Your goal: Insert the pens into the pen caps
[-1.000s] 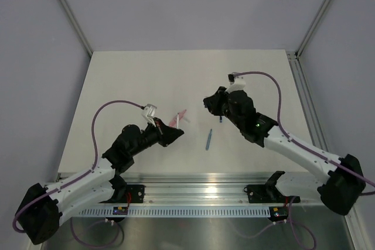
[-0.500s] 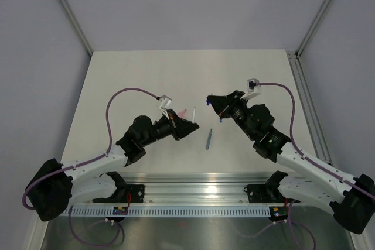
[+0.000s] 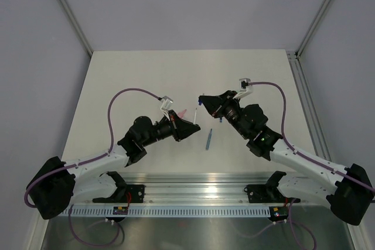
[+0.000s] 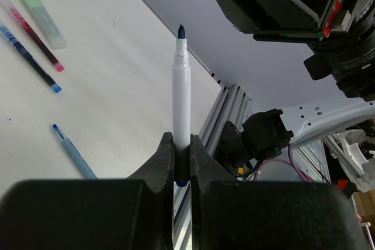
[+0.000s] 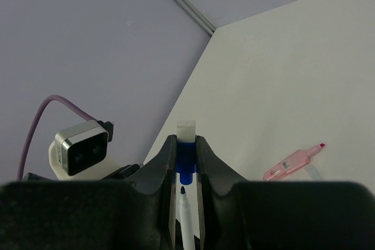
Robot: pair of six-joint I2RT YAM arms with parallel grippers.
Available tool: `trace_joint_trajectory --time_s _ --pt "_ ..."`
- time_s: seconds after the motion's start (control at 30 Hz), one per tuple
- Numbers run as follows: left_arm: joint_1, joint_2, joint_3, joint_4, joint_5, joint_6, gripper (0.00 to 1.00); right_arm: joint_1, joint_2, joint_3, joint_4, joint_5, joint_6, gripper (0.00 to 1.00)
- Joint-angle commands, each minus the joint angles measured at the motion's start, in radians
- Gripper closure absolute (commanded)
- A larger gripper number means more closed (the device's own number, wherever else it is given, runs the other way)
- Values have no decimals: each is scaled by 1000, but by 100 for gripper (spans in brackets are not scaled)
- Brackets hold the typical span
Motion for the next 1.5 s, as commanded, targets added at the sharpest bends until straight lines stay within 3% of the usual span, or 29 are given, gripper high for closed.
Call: trace_joint_trajectory --time_s 0.0,1.1,1.47 --pt "-3 6 1 81 10 12 100 25 18 17 69 -15 -13 100" --pt "-3 -23 -4 53 -22 32 100 60 11 -32 60 -24 -10 100" --pt "-2 -40 -11 45 -45 40 100 126 6 -98 46 -29 25 100"
